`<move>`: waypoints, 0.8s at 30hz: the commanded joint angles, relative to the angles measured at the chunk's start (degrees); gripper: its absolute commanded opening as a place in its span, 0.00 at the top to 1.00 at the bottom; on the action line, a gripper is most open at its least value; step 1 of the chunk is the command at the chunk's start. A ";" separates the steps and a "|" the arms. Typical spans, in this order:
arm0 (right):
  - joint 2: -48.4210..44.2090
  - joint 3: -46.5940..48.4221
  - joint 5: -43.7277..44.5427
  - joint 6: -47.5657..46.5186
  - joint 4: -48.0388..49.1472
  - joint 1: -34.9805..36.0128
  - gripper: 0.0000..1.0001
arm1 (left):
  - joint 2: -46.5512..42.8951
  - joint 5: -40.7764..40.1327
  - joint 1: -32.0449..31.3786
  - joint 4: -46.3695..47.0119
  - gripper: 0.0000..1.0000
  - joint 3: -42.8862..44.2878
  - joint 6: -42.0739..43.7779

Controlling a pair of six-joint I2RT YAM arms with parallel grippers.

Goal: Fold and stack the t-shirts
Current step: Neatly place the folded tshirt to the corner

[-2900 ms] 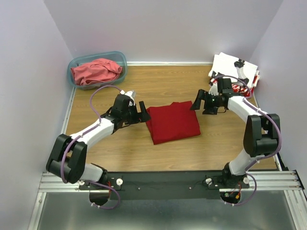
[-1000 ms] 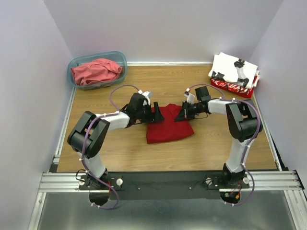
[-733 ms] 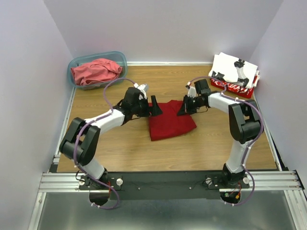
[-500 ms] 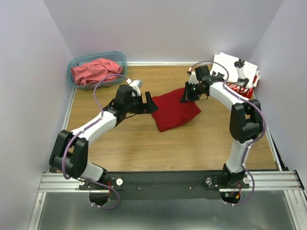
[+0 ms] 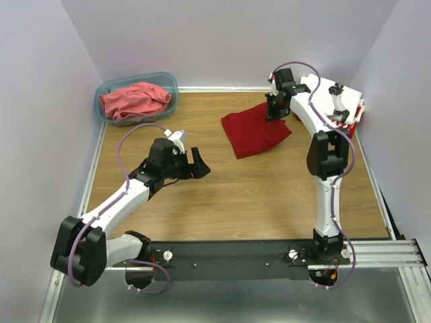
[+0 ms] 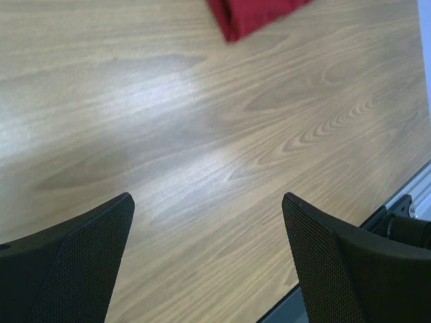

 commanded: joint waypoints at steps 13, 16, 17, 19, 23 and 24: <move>12.08 27.11 11.85 -0.04 -5.12 -6.07 0.99 | -7.92 -2.26 0.61 -3.27 0.02 -8.81 -3.65; 12.43 29.91 11.94 0.66 -3.54 -7.03 0.99 | -8.35 -2.26 0.61 -3.53 0.02 -9.95 -4.00; 12.26 30.27 11.94 1.10 -2.23 -7.30 0.99 | -8.53 -2.26 0.61 -3.54 0.02 -10.22 -4.18; 11.29 30.19 11.68 2.24 0.40 -8.09 1.00 | -8.97 -2.18 0.61 -3.27 0.02 -10.75 -4.71; 10.15 30.54 10.36 4.52 4.11 -9.85 0.99 | -9.50 -2.26 0.52 -3.45 0.02 -11.28 -5.58; 10.06 30.80 10.10 4.96 4.64 -10.29 1.00 | -9.59 -2.18 0.61 -3.53 0.02 -11.36 -5.85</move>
